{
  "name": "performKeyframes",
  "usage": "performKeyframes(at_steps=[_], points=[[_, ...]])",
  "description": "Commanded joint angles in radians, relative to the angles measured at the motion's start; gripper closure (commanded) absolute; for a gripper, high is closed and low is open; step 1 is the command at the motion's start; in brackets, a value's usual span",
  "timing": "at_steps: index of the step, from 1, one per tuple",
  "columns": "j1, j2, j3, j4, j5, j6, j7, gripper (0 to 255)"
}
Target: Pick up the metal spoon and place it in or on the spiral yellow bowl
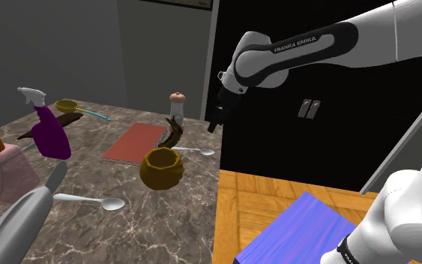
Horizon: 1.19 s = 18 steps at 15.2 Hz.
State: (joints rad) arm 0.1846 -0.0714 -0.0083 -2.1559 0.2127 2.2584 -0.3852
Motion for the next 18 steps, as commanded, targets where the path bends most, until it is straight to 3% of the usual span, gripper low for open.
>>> performKeyframes(at_steps=[1,8,18], points=[[0.009,0.068,0.006,0.036,0.013,0.028,-0.029,0],[0.036,0.318,0.041,0.211,0.04,0.093,-0.107,0],[0.043,0.389,0.05,0.206,0.05,0.17,-0.113,0]])
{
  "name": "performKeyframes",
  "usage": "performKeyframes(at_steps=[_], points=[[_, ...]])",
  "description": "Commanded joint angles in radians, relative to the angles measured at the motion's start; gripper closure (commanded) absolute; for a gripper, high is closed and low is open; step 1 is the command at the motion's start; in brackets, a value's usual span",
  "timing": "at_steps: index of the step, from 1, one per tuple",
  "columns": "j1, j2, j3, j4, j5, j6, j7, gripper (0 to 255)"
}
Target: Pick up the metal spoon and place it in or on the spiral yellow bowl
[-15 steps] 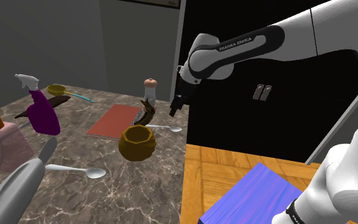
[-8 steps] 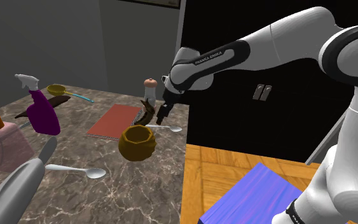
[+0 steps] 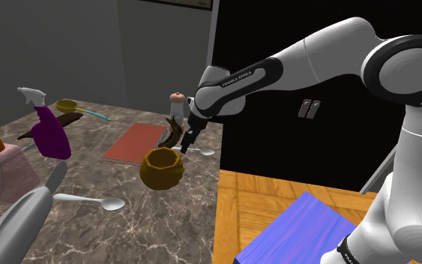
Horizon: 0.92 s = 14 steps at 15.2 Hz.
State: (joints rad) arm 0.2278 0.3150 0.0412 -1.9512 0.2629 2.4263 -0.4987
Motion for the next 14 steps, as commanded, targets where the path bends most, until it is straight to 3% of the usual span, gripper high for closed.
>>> performKeyframes(at_steps=[1,6,7,14], points=[[0.0,0.002,0.0,0.001,0.0,0.002,0.0,0],[0.0,0.002,0.0,0.001,0.0,0.002,0.0,0],[0.0,0.002,0.0,0.001,0.0,0.002,0.0,255],[0.0,0.002,0.0,0.001,0.0,0.002,0.0,255]])
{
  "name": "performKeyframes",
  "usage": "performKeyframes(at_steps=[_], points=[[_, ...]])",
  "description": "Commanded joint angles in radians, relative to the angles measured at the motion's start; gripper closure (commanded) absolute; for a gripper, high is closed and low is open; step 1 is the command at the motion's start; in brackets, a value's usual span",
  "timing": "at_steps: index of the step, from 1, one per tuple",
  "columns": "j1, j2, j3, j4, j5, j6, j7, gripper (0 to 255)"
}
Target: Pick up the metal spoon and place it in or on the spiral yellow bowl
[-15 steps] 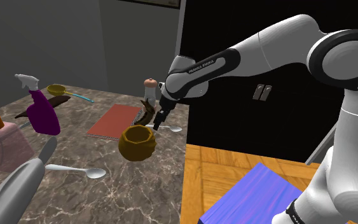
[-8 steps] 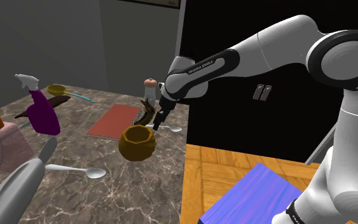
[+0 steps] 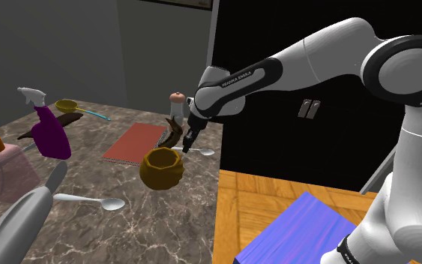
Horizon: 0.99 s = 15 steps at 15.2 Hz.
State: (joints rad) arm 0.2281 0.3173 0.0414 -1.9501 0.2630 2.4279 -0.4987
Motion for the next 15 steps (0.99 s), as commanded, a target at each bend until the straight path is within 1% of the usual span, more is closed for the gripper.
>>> performKeyframes(at_steps=[1,2,15], points=[[0.0,0.0,0.0,0.0,0.0,0.0,0.0,255],[0.0,0.0,0.0,0.0,0.0,0.0,0.0,255],[0.001,-0.085,-0.009,0.065,-0.028,-0.147,0.04,255]])
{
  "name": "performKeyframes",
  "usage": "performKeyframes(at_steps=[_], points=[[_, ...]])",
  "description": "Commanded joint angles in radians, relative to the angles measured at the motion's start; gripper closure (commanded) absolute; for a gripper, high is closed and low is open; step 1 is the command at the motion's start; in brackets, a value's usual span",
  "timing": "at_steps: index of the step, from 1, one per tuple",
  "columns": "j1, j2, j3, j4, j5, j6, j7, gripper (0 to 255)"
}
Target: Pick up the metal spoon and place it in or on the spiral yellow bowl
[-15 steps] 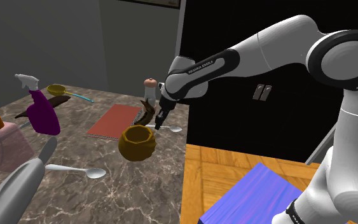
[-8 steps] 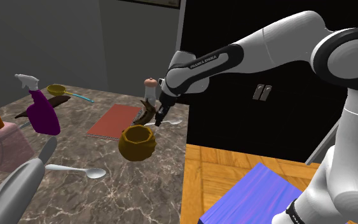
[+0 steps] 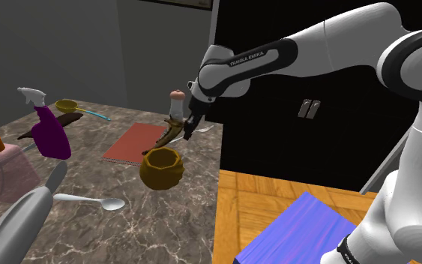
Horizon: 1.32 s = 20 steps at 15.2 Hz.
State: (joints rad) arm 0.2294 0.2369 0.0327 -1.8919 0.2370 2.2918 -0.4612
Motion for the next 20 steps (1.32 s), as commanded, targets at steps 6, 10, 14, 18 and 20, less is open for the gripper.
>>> performKeyframes(at_steps=[6,10,14,18,20], points=[[0.0,-0.034,-0.003,0.049,-0.013,-0.082,0.02,255],[-0.001,-0.05,-0.005,0.083,-0.019,-0.13,0.031,255],[-0.001,-0.062,-0.006,0.12,-0.025,-0.179,0.041,255],[-0.002,-0.072,-0.007,0.161,-0.03,-0.229,0.051,255],[-0.002,-0.075,-0.008,0.179,-0.032,-0.249,0.055,255]])
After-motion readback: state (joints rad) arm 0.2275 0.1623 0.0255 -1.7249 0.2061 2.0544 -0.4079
